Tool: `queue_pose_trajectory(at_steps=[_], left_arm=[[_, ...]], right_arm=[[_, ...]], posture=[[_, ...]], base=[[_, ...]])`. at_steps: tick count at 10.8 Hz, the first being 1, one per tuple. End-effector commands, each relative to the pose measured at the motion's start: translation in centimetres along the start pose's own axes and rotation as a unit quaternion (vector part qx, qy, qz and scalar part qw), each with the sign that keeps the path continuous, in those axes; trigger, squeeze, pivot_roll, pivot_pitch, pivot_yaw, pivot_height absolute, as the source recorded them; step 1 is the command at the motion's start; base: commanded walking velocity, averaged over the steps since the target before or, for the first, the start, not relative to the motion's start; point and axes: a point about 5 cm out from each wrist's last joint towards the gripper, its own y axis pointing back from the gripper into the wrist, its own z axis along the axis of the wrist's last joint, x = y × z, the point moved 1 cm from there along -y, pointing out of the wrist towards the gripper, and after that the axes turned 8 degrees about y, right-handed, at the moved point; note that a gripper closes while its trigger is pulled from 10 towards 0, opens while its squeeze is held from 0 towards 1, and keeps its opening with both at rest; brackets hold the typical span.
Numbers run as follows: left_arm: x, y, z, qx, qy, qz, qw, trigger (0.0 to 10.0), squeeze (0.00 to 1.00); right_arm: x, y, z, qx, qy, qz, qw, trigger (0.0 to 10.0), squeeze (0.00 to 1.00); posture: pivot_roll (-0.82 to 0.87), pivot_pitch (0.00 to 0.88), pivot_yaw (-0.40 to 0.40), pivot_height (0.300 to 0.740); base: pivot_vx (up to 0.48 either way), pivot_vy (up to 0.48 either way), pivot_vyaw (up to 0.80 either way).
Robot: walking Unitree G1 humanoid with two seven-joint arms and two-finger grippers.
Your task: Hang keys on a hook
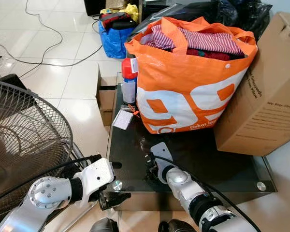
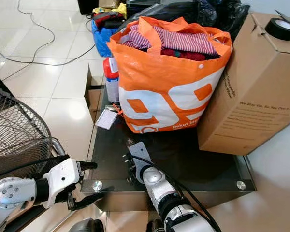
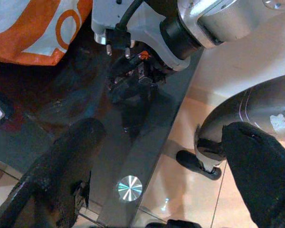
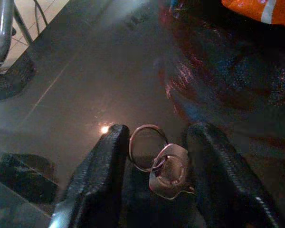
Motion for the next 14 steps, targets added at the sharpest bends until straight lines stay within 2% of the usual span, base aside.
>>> queue_pose_trajectory(at_steps=[1, 7, 11, 12, 14], left_arm=[[0.0, 0.0, 0.0, 0.002, -0.003, -0.003, 1.000, 10.0, 0.00], [0.2, -0.2, 0.1, 0.002, -0.006, -0.003, 1.000, 10.0, 0.00], [1.0, -0.5, 0.4, -0.005, -0.012, 0.014, 1.000, 10.0, 0.00], [1.5, -0.6, 0.5, -0.007, -0.016, 0.021, 1.000, 10.0, 0.00], [1.9, -0.9, 0.7, -0.011, -0.020, 0.025, 0.999, 10.0, 0.00]], right_arm=[[-0.4, 0.1, -0.7, 0.012, -0.016, -0.007, 1.000, 0.0, 0.00], [-1.1, 0.2, -0.2, -0.014, -0.041, -0.017, 0.999, 0.0, 0.00], [-2.7, 0.9, 0.4, -0.062, -0.083, -0.030, 0.994, 0.0, 0.00], [-3.6, 1.2, 0.8, -0.080, -0.105, -0.039, 0.991, 0.0, 0.00], [-4.0, 1.3, 1.0, -0.082, -0.107, -0.040, 0.990, 0.0, 0.00]], posture=[[0.01, 0.111, -0.040, 0.740], [0.01, 0.091, -0.029, 0.740], [0.04, 0.045, -0.035, 0.740], [0.05, 0.027, -0.036, 0.740], [0.06, 0.018, -0.035, 0.740]], base=[[0.000, 0.000, 0.00], [0.000, 0.000, 0.00], [0.000, 0.000, 0.00], [0.000, 0.000, 0.00], [0.000, 0.000, 0.00]])
